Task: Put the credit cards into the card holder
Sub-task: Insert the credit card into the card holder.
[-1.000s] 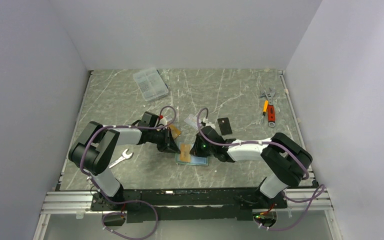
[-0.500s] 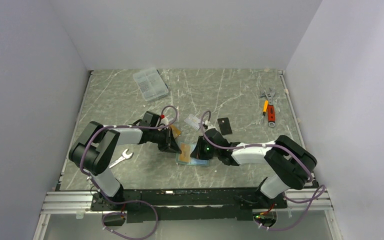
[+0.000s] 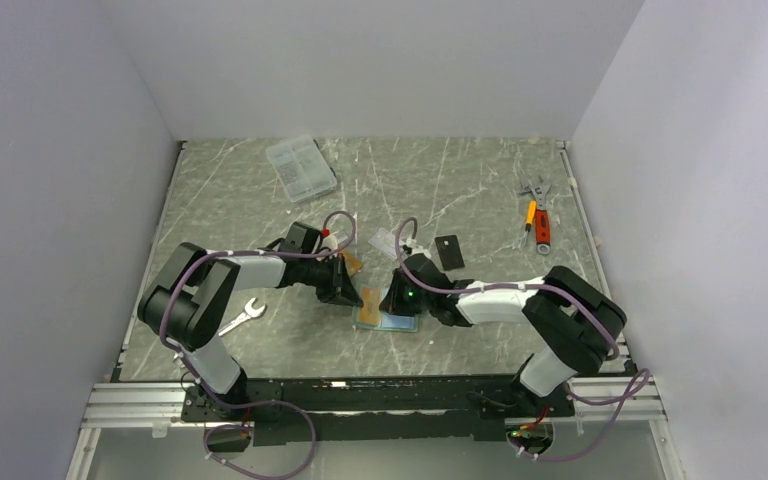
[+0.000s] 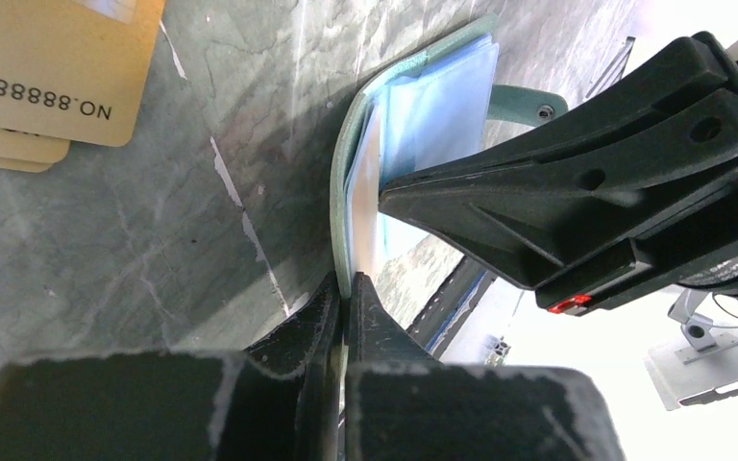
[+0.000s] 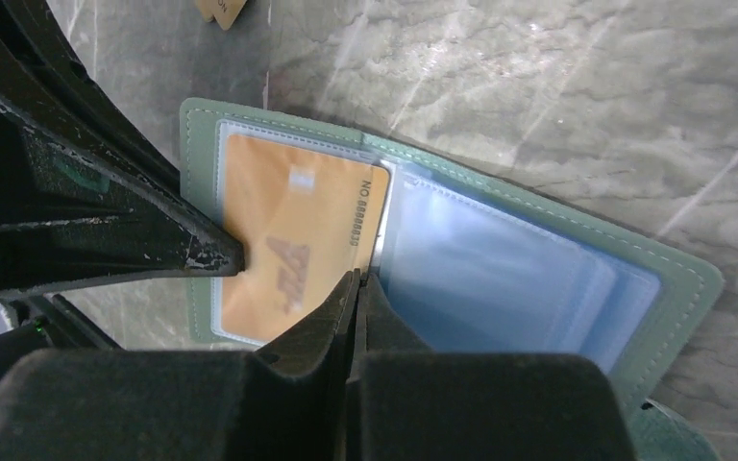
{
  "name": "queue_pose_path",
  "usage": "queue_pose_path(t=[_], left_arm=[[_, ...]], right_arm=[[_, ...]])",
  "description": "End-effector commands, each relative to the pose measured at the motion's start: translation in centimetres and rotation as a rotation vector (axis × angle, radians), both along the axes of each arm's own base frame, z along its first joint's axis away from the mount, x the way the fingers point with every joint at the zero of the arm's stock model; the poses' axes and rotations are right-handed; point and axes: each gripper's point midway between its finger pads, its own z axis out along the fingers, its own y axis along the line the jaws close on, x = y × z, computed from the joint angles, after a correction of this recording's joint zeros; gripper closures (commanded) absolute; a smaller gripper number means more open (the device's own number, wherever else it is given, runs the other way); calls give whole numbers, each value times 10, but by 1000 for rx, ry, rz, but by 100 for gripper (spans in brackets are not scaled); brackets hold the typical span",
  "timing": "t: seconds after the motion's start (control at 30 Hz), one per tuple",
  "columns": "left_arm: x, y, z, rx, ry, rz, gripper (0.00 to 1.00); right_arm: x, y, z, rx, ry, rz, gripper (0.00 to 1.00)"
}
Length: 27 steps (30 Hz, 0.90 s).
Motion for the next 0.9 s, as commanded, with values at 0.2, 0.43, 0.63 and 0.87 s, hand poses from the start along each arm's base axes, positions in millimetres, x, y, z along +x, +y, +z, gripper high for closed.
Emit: queue_pose_path(t=[0.2,0.43,0.63,0.87], left_arm=[[6,-2,3,16,-48,-15,82],[12,5,0,92,-104,-39,46],[15,10,1,142,-140,-56,50],[13,-1,8,188,-218,-148,59]], right_arm=[[-6,19,-5,-55,-29,53,100],[-9,16,3,-40,-47,76,100],[-22,-15,-12,-65,-8,18,100],[-31,-30,-3,-52,-23,-1,97]])
